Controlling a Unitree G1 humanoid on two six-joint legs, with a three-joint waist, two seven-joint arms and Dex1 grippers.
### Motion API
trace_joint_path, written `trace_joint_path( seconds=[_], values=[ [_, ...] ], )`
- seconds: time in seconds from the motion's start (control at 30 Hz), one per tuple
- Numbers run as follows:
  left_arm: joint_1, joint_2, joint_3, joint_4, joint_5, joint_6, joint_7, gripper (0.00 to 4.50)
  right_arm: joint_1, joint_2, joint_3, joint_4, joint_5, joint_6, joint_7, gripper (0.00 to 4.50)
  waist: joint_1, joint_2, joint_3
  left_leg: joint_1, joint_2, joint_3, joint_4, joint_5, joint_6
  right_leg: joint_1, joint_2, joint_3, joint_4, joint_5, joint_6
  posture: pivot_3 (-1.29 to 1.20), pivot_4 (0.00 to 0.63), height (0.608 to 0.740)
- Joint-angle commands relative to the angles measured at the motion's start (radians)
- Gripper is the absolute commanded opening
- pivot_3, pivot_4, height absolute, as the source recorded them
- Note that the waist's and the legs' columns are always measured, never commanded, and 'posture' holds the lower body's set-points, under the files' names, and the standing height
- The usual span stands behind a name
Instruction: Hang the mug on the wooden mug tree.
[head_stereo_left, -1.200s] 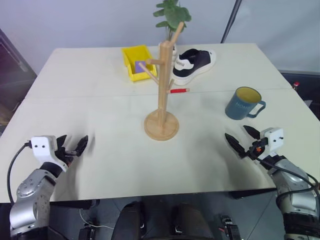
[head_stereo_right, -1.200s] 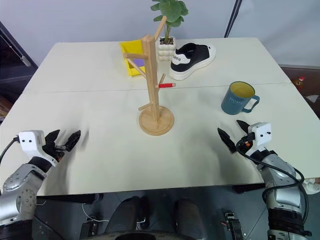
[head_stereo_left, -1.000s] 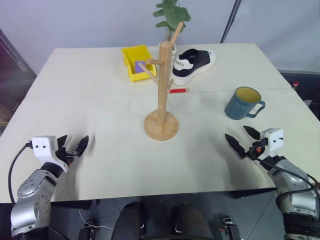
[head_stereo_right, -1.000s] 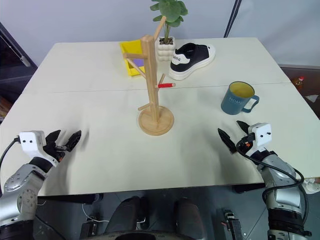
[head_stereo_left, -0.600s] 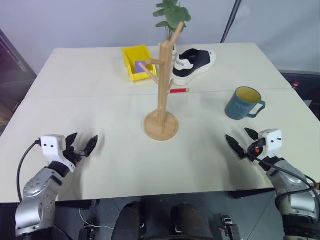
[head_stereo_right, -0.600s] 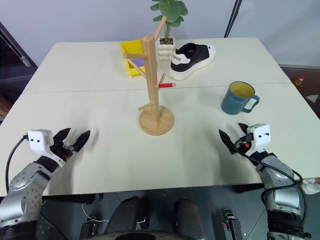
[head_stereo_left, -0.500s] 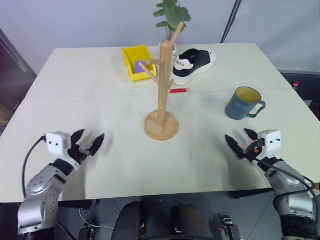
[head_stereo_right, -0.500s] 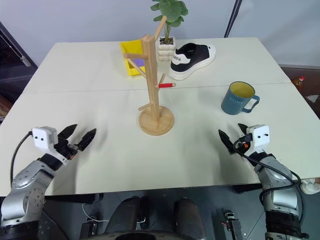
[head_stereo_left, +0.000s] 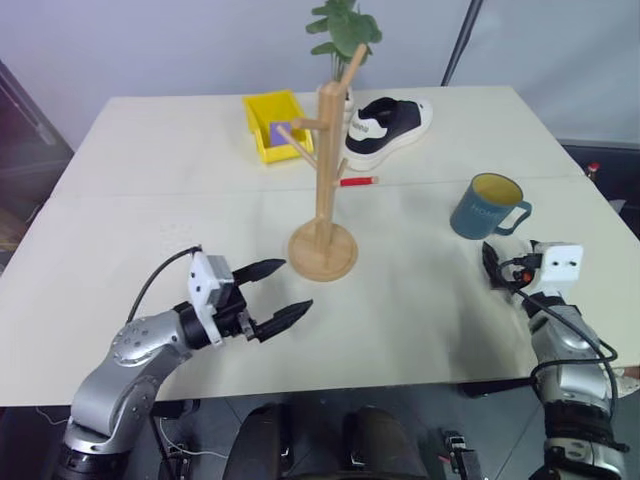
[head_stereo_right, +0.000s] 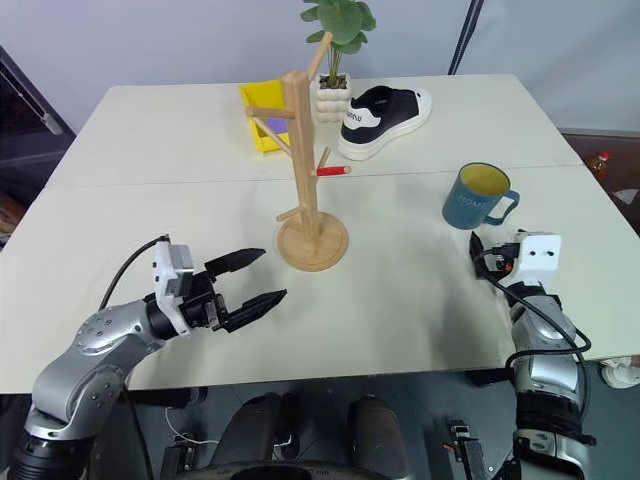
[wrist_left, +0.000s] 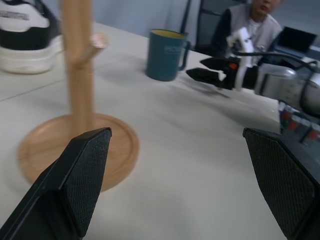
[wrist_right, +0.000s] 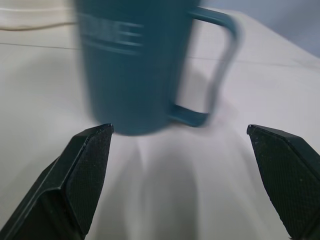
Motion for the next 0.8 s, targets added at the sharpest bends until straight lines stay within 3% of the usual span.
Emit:
trace_joint_path(
  seconds=[0.03,0.8],
  values=[
    [-0.033,0.013,-0.044,-0.064,0.019,-0.003,-0.012,4.50,-0.044,-0.030,-0.027,0.054,-0.018,-0.049,-0.028,4.44,0.000,0.000,0.000,0.000,0.000,0.000,0.000,0.000,0.000,0.000,0.000,0.000,0.000,0.000,0.000,0.00,0.150,0.740],
    [0.030,0.008,-0.044,-0.008,0.077,-0.141,-0.061,4.50,-0.237,-0.063,0.019,0.226,-0.071,-0.057,-0.063,4.44,-0.003,0.000,0.000,0.001,0.000,0.000,0.000,0.000,0.000,0.001,0.001,0.000,0.000,0.000,0.001,0.00,0.150,0.740]
  ],
)
